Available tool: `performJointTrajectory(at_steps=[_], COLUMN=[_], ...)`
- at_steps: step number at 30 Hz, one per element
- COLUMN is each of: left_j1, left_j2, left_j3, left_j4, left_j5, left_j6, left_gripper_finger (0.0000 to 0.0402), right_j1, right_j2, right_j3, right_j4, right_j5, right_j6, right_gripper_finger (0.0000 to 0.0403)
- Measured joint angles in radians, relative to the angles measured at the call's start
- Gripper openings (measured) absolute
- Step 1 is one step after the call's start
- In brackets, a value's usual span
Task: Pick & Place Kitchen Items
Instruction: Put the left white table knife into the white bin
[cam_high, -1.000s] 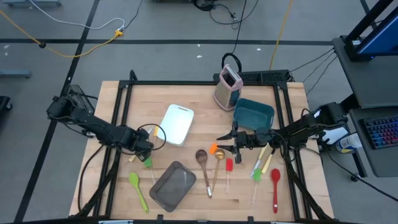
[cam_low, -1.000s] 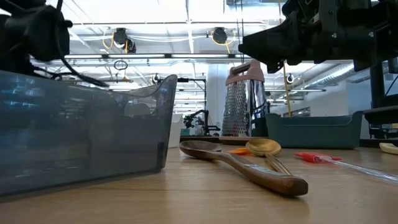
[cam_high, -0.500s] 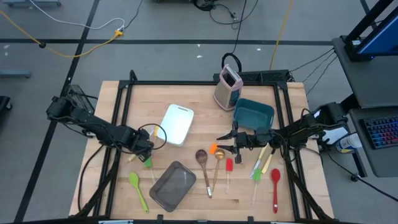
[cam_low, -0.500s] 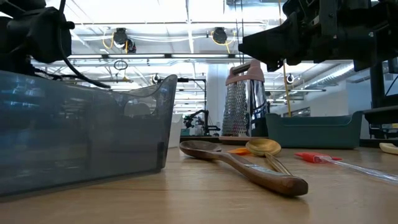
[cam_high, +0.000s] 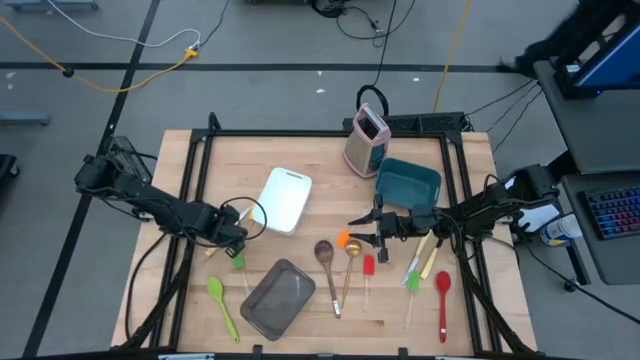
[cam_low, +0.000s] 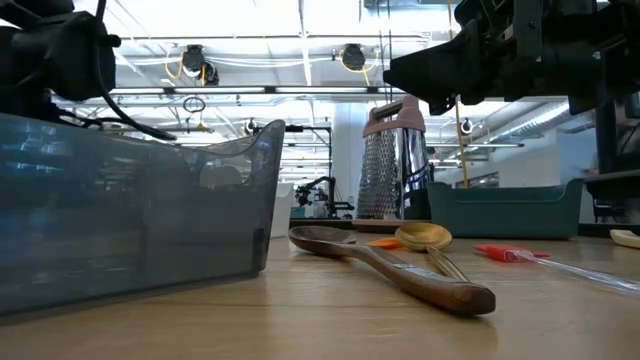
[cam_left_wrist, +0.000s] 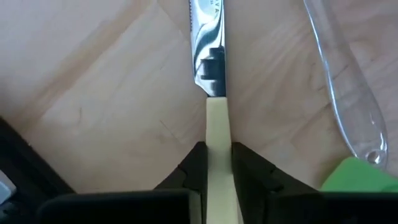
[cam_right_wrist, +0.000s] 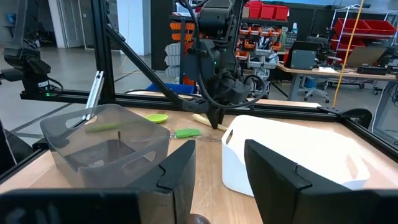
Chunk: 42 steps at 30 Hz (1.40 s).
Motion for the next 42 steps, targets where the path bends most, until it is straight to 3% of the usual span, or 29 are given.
performJointTrajectory(at_steps=[7,18,25,30,35,42], left_j1=[0.000,0.000,0.019,0.066,0.134,0.256], left_j2=[-0.007,-0.019,-0.020,-0.020,0.001,0.092], left_j3=[0.067,0.297,0.431,0.460,0.460,0.460], left_j4=[-0.092,-0.358,-0.340,-0.185,0.023,0.103], left_j5=[-0.092,-0.264,-0.385,-0.440,-0.392,-0.142], left_j6=[0.010,0.007,0.148,0.330,0.536,0.672], left_gripper_finger=[0.0030,0.0031,0.0047,0.0049,0.0050,0.0050], right_j1=[0.000,0.000,0.000,0.000,0.000,0.000], right_j2=[0.000,0.000,0.000,0.000,0.000,0.000], right_j3=[0.000,0.000,0.000,0.000,0.000,0.000], right_j4=[0.000,0.000,0.000,0.001,0.000,0.000], right_j5=[0.000,0.000,0.000,0.000,0.000,0.000], right_j6=[0.000,0.001,0.001,0.001,0.001,0.001], right_gripper_finger=[0.0130,0.0130,0.0130,0.0130,0.0130,0.0130])
